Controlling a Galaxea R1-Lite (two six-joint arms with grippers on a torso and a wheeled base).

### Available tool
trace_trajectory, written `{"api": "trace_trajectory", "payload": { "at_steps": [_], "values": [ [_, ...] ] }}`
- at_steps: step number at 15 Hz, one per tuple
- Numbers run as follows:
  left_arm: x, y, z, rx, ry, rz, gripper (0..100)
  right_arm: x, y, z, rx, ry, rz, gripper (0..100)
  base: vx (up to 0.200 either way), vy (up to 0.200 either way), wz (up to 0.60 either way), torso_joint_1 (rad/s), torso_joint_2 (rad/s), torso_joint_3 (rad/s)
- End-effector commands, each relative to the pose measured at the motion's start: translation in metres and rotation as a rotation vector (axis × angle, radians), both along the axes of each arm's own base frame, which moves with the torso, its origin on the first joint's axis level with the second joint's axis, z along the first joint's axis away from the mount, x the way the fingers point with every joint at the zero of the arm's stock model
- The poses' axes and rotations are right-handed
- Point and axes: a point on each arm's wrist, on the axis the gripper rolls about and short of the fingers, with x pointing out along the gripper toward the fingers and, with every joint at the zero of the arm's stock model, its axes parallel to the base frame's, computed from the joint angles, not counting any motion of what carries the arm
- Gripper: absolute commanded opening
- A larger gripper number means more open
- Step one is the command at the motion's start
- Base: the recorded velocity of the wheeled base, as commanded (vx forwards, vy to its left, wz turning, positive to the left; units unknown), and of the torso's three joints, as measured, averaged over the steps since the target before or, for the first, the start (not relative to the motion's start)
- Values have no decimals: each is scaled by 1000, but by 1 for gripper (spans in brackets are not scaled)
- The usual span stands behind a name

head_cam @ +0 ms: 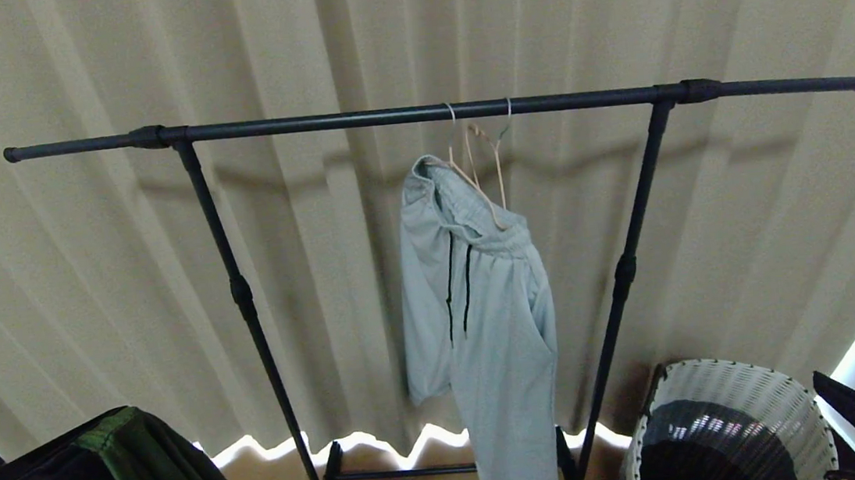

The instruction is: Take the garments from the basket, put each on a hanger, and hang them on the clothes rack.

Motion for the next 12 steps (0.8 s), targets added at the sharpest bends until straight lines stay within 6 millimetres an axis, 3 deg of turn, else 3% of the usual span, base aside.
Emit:
{"api": "trace_trajectory", "payload": {
  "at_steps": [1,11,12],
  "values": [
    [0,0,0,0,-1,0,0,0,0,0,-1,1,0,100,200,0,0,-2,-2,2],
    [2,-1,-1,2,8,-3,0,0,0,0,0,0,0,100,200,0,0,6,1,3],
    [1,-1,-1,1,10,-3,0,0,0,1,0,-2,0,100,0,0,0,0,0,0]
  ]
}}
